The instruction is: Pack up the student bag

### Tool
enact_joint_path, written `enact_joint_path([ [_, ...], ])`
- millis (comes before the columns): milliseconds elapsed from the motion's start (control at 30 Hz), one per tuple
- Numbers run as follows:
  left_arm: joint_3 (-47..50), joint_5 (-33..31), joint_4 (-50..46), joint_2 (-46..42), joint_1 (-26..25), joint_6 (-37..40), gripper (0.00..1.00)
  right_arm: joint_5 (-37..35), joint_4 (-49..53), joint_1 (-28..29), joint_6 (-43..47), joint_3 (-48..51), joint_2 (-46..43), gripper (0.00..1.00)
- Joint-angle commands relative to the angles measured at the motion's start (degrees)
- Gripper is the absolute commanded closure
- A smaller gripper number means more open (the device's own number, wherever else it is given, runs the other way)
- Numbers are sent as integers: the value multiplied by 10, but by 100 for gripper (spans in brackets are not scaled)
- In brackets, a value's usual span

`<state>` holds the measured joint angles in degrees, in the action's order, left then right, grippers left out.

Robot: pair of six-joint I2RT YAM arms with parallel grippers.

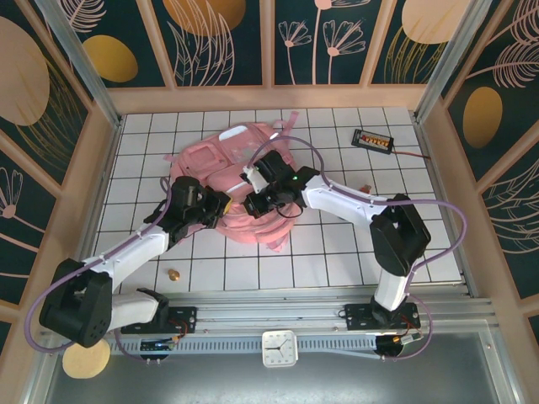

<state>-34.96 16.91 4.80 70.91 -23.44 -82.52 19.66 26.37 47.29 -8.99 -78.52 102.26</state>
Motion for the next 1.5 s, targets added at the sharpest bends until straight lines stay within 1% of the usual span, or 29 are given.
enact_joint_path([
  [0, -17, -10, -48, -21, 17, 51, 100, -21, 26, -27, 11, 16, -32, 100],
  [267, -13, 0, -64, -34, 37, 63, 100, -21, 33, -44, 20, 40, -49, 100],
  [433, -22, 4, -86, -37, 44, 85, 100, -22, 34, -58, 28, 60, -59, 100],
  [600, -40, -3, -136, -46, 59, 128, 100, -23, 35, -72, 34, 66, -64, 100],
  [833, -67, -11, -193, -47, 95, 197, 100, -21, 37, -79, 33, 66, -66, 100],
  [967, -88, 7, -187, -17, 103, 230, 100, -16, 34, -75, 25, 62, -65, 100],
  [1033, -94, 24, -157, 4, 103, 235, 99, -15, 31, -68, 21, 59, -64, 100],
  [1133, -115, 31, -136, 39, 103, 248, 99, -13, 29, -57, 14, 53, -59, 100],
  [1333, -204, 0, -189, 107, 105, 322, 96, -8, 22, -29, -5, 48, -54, 100],
  [1467, -264, -12, -213, 150, 109, 372, 90, -5, 18, -7, -20, 44, -51, 100],
])
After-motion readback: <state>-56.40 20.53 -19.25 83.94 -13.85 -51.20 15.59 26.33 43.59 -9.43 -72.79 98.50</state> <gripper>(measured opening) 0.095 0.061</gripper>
